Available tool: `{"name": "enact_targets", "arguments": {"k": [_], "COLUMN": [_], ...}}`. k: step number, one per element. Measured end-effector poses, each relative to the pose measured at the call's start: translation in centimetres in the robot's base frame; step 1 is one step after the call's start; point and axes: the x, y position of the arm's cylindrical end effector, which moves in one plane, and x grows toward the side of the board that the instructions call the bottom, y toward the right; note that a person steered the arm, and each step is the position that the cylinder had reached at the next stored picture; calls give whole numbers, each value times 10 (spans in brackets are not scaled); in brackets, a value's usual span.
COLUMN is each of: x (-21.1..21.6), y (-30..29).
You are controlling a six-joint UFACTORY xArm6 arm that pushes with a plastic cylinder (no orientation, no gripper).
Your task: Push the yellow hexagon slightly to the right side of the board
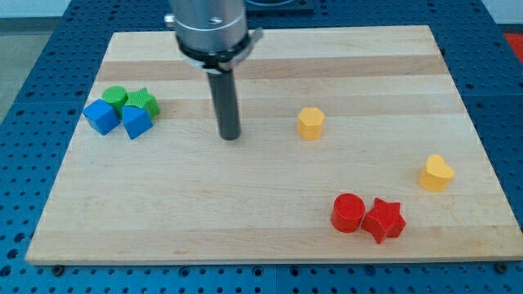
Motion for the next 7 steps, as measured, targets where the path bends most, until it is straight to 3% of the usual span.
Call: {"name": "enact_targets", "arguments": {"k": [4, 6, 7], "x": [-7, -10, -17], "y": [155, 81, 124]}}
